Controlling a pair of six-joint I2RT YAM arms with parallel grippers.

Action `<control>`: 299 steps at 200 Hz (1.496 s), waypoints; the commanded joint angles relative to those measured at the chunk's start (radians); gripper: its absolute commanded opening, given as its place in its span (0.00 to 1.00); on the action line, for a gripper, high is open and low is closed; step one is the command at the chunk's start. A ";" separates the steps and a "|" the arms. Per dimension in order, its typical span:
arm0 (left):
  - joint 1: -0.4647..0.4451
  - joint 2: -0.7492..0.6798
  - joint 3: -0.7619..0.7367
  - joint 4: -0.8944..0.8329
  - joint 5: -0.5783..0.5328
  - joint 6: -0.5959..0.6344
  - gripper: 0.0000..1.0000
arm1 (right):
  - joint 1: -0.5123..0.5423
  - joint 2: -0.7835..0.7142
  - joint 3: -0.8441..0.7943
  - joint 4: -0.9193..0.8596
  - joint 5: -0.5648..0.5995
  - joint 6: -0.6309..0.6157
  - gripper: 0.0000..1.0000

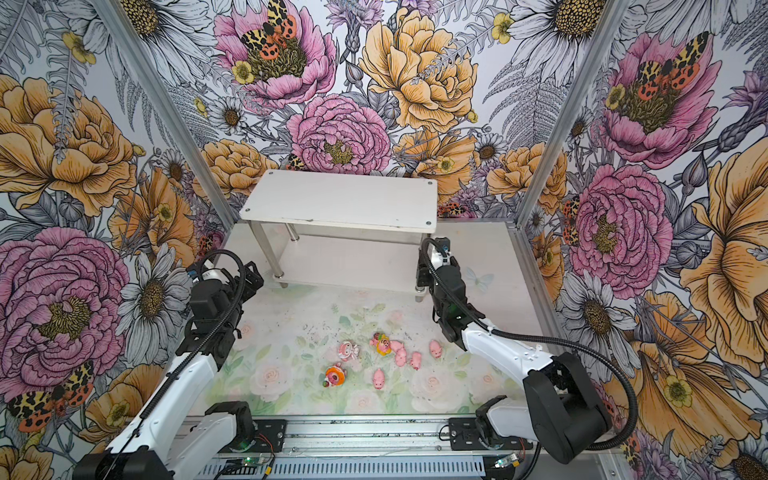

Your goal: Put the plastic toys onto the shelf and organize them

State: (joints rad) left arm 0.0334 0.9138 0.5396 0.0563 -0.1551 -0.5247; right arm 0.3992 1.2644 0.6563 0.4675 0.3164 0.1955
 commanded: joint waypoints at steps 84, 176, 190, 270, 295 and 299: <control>-0.179 -0.022 0.053 -0.064 0.172 0.036 0.99 | -0.195 -0.168 0.044 -0.381 -0.217 0.176 0.76; -0.408 -0.277 -0.036 -0.488 -0.027 -0.070 0.98 | 0.458 -0.364 -0.100 -0.856 0.049 0.231 0.74; -0.449 -0.297 -0.057 -0.511 -0.041 -0.092 0.98 | 0.554 -0.246 -0.081 -0.798 0.003 0.203 0.73; -0.543 -0.268 -0.127 -0.496 -0.073 -0.178 0.97 | 0.600 0.255 0.177 -0.595 -0.386 0.081 0.69; -0.543 -0.260 -0.160 -0.463 -0.069 -0.167 0.98 | 0.601 0.332 0.216 -0.567 -0.463 0.082 0.70; -0.543 -0.255 -0.167 -0.455 -0.070 -0.166 0.98 | 0.600 0.343 0.222 -0.559 -0.479 0.084 0.70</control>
State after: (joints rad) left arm -0.5018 0.6502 0.4084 -0.4374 -0.2058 -0.6830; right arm 1.0019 1.5513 0.8383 -0.1410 -0.0475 0.2939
